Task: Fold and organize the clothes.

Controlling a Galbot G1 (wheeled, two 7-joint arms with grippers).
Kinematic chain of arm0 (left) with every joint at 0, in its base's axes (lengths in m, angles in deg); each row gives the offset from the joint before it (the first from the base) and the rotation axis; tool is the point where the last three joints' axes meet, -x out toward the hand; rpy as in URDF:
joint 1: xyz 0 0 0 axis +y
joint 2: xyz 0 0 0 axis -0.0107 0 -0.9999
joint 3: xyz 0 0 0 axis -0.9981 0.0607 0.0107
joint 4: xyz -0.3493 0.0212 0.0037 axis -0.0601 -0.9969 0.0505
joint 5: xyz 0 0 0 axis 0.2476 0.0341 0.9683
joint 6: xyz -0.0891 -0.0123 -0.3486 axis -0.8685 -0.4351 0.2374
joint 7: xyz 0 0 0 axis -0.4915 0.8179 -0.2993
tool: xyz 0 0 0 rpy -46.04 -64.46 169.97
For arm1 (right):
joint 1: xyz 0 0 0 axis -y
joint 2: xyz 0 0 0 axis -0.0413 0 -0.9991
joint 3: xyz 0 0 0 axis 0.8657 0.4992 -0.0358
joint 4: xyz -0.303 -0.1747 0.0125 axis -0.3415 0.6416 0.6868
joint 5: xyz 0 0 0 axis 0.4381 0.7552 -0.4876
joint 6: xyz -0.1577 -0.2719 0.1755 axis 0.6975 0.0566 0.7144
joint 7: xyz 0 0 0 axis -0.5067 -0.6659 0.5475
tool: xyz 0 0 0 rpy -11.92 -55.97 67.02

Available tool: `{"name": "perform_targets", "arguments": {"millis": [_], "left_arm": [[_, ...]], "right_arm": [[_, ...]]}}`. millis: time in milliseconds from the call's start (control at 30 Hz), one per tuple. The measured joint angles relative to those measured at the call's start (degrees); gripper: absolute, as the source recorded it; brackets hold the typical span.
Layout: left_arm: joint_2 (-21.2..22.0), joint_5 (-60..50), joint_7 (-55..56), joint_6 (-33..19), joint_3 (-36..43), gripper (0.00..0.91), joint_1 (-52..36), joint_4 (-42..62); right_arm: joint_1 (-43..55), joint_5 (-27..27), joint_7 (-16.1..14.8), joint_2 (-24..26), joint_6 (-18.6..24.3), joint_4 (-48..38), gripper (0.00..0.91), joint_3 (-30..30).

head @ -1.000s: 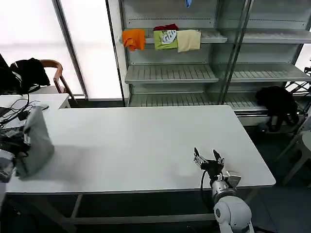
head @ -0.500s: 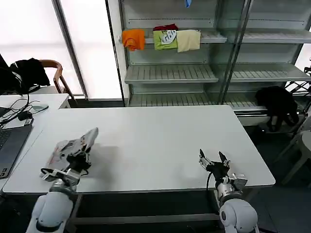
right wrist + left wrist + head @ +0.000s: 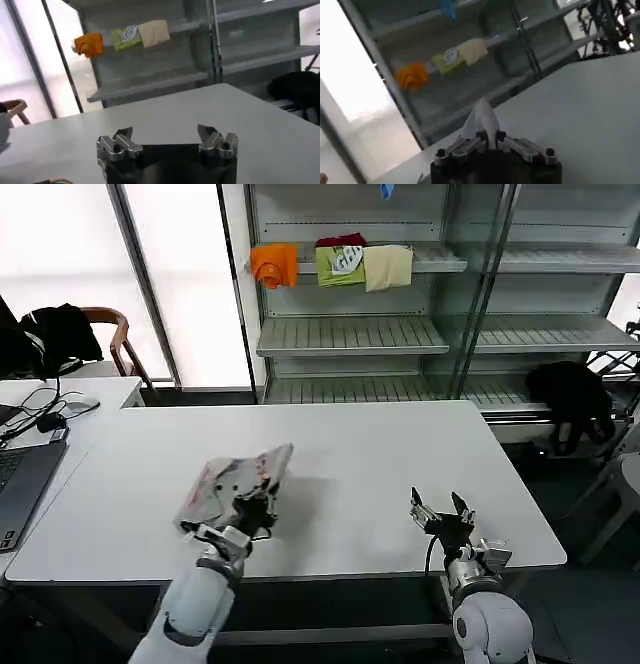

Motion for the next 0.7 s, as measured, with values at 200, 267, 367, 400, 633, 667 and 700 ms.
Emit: {"name": "perform_targets", "arguments": {"millis": [200,267,367,400,633,667,700], "left_arm": [[-0.1,3.1,1.7,-2.2,4.4,0.907,-2.5,0.2],[-0.6,5.2,2.4,-2.3,4.9,0.907,-3.5,-0.5],[-1.6,9.3,3.3,-1.9,5.0,0.907,-5.1,-2.2],[-2.0,10.9,3.4,-1.7,4.7,0.907,-5.5,-3.0],[-5.3,18.4,3.2,-1.6,-0.5,0.907,-5.4,-6.6],[-5.5,19.1,3.1,-1.7,-1.6,0.907,-5.0,-6.8],[-5.7,19.8,3.0,-1.9,-2.9,0.907,-4.5,-6.9]], "right_arm": [[-0.2,1.3,-1.0,-0.7,-0.1,0.0,0.907,1.2],[0.1,1.9,-1.5,-1.1,-0.4,-0.2,0.907,2.0],[0.6,2.5,-2.3,-1.7,-0.7,-0.8,0.907,3.6],[0.8,2.6,-2.5,-1.9,-0.9,-1.0,0.907,4.2],[2.7,-0.4,-2.7,-3.5,-3.0,-2.8,0.907,9.2],[3.0,-1.5,-2.5,-3.7,-3.4,-3.2,0.907,10.0],[3.4,-2.9,-2.3,-3.9,-3.9,-3.7,0.907,10.9]]}}
